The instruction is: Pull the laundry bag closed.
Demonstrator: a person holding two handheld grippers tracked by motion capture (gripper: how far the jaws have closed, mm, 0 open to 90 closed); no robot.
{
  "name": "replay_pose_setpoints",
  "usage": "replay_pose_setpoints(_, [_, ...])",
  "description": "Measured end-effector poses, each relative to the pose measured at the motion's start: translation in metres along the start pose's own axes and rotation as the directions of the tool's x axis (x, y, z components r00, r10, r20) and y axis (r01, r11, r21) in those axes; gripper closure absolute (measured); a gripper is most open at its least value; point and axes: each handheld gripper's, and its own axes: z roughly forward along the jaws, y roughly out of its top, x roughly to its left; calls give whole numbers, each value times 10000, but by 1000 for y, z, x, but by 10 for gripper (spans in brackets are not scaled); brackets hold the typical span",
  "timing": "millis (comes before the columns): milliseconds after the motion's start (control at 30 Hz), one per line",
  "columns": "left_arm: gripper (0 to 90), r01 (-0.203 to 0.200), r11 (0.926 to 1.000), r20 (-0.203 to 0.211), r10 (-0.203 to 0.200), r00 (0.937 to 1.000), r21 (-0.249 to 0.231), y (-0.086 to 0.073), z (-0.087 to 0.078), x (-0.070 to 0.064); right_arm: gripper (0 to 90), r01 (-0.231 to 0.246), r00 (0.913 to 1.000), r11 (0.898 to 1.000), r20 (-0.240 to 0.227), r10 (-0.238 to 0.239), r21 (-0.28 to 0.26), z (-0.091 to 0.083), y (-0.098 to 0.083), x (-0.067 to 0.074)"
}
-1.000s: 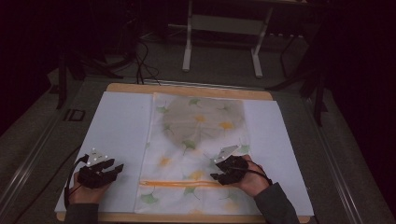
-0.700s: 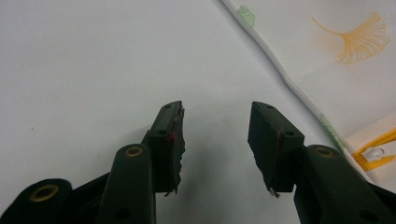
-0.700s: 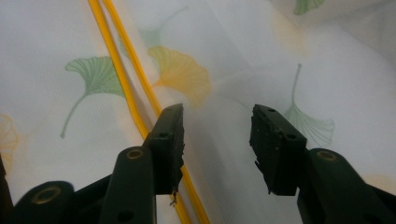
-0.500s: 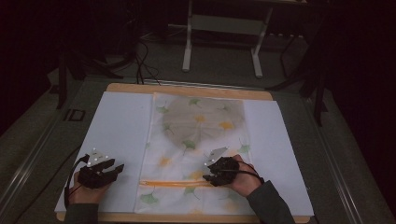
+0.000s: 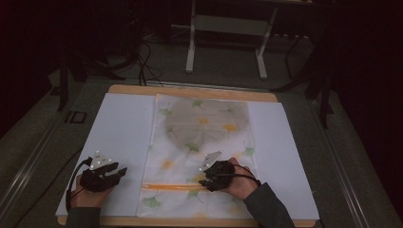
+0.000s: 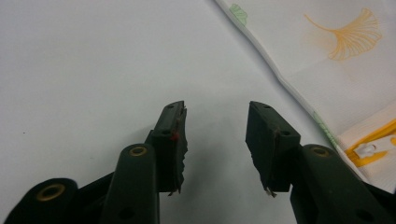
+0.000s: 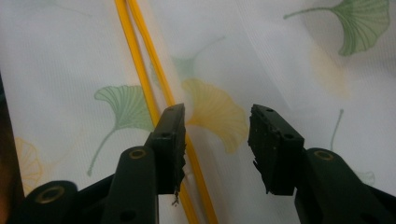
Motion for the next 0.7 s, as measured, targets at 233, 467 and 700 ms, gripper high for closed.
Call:
replay_pose_setpoints(233, [593,-59,10000,-1,59,10000,40,1,0,-2,572,113,9998,9999,-141,-115,-114,2,8,3])
replay_pose_setpoints(467, [592,-118,9999,-45,118,9999,58,1,0,-2,578,255,9993,9995,-253,-260,-196,6,16,7])
replay_pose_setpoints(700, [593,-114,9999,-35,115,9999,121,1,0,-2,586,419,9983,9987,-391,-429,-277,9,25,11])
